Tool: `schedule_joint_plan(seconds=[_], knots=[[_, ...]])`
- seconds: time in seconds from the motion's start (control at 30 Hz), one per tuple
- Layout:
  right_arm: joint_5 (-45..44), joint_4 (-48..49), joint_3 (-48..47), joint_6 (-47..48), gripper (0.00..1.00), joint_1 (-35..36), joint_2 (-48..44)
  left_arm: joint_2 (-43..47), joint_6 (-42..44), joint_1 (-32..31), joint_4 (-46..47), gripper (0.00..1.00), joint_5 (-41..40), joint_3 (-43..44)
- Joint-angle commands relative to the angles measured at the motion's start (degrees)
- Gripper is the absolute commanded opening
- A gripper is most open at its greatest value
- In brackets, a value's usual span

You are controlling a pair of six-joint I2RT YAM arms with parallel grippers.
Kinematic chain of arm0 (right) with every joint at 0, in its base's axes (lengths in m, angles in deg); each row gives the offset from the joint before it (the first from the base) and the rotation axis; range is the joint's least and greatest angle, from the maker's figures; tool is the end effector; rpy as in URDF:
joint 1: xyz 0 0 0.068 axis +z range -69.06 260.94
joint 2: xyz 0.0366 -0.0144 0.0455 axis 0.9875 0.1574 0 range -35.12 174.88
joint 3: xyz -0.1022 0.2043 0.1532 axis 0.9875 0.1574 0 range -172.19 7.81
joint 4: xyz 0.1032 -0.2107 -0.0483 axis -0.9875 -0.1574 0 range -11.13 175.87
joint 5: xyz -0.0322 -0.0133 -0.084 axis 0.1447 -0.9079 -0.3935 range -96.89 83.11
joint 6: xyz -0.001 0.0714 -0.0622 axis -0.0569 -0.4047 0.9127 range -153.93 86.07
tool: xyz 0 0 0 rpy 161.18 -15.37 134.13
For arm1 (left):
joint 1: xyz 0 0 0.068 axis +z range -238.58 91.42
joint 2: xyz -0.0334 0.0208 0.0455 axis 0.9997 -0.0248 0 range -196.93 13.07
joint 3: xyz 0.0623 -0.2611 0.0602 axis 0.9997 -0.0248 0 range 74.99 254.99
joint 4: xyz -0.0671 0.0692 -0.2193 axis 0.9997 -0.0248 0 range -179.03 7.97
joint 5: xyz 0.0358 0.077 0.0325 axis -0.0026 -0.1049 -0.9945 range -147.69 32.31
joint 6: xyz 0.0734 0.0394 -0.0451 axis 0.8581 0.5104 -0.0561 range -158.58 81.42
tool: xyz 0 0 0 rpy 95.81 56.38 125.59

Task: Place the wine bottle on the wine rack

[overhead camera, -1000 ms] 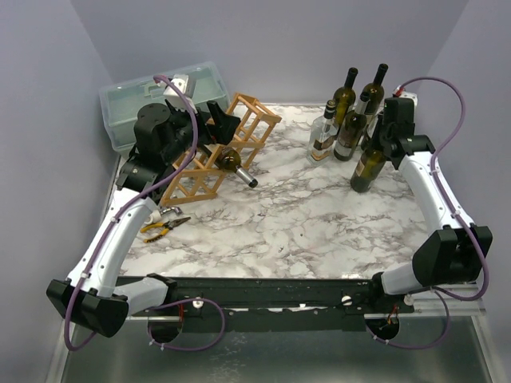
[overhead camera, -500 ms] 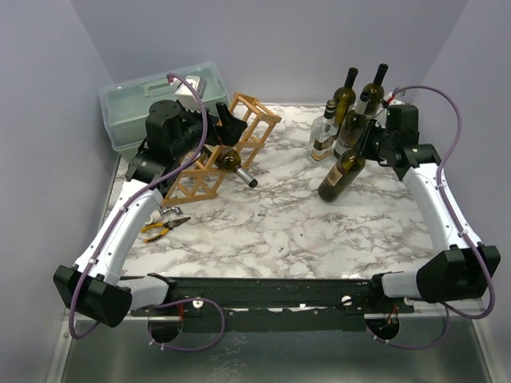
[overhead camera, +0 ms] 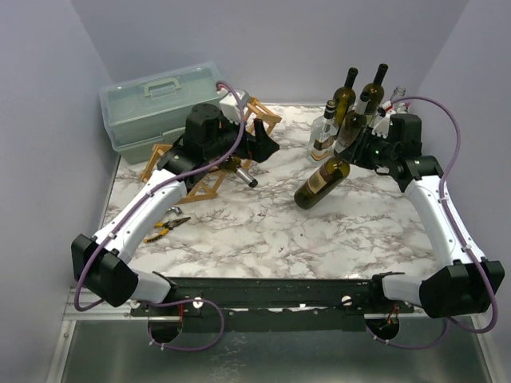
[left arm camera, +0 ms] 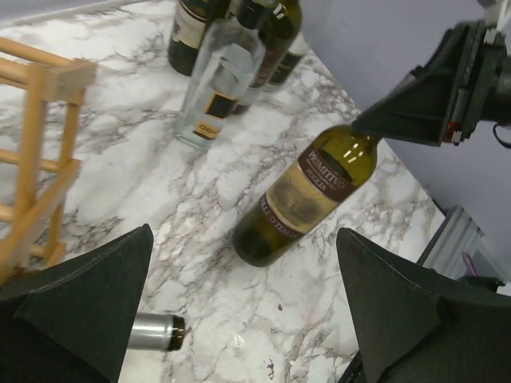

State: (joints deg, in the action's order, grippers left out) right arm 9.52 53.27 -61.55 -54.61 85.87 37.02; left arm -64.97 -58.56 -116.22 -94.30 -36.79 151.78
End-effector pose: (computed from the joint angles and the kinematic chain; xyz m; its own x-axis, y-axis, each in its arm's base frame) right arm 0.2866 0.0489 0.3257 -0.6498 0.2841 -0.7051 -0.0880 0.8932 0.4410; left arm 0.2845 -0.1835 0.3933 -0.4476 -0.1259 -0.8853 0.6253 0.6636 -0.4106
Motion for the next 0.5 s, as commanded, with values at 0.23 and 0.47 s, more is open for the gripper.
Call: schedule_joint_plan(seconds=[0.23,0.47], knots=[[7.90,6.35,1.05,-3.97,0.01,0.17,-5.72,-2.52,11.62,-18.70,3.09,0.98,-21.24,-3.68],[9.32,7.50,2.02,-4.66,0.01,0.12,-7.05,-2.02,12.99,-24.37,16.20,0.99,-26.83,-11.13]])
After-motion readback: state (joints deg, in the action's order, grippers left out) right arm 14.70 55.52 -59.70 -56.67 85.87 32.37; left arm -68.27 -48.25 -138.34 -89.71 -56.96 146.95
